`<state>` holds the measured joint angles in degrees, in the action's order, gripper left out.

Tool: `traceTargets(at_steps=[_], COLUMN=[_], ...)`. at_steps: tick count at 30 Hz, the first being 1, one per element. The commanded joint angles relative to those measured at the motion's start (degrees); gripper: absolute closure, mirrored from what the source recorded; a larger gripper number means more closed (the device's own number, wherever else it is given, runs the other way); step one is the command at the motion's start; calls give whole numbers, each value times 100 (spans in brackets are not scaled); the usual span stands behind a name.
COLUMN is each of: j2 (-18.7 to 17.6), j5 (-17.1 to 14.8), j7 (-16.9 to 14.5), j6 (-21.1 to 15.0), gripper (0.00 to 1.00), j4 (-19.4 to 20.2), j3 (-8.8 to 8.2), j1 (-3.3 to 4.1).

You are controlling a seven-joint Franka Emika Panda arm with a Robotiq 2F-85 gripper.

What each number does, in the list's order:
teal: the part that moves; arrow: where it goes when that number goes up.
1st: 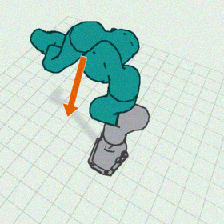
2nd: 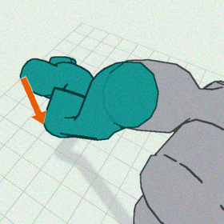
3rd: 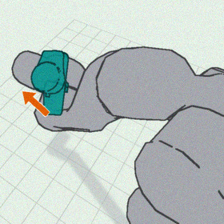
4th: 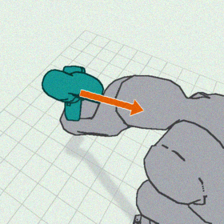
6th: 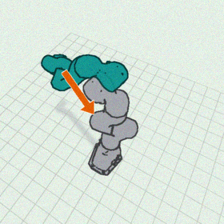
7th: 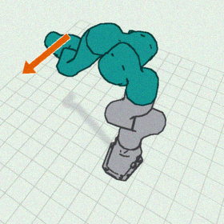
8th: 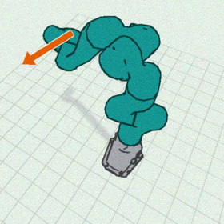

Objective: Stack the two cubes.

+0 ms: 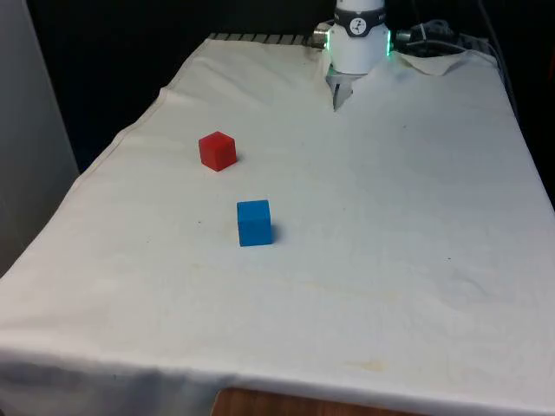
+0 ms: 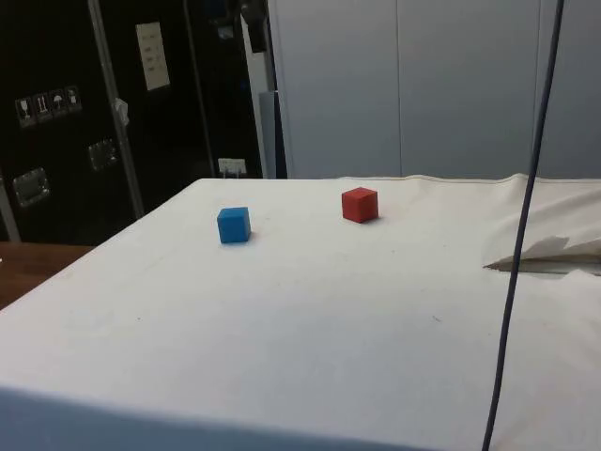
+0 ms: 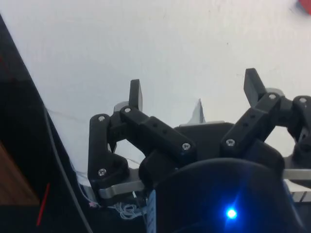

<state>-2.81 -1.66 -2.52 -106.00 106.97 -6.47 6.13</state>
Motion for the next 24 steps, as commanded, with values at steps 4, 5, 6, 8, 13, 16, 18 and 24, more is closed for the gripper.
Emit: traceTargets(at_steps=[4,5,6,8,13,16,18,24], j2=[-241,-275,-327,-430,-659,-785,-859,-1083], j5=[11,23,23,17,11,6,23,74], j7=[0,6,0,-23,-69,-92,-92,-86], j6=[-138,-149,-155,-160,-166,-201,-218,-264], gripper=[0,0,0,0,0,0,0,0], j4=[-138,-166,-218,-332,-584,-699,-768,-963], j3=[-17,-17,-23,-40,-92,-97,-103,-109], j1=[-11,-11,-17,-29,-34,-34,-40,-52])
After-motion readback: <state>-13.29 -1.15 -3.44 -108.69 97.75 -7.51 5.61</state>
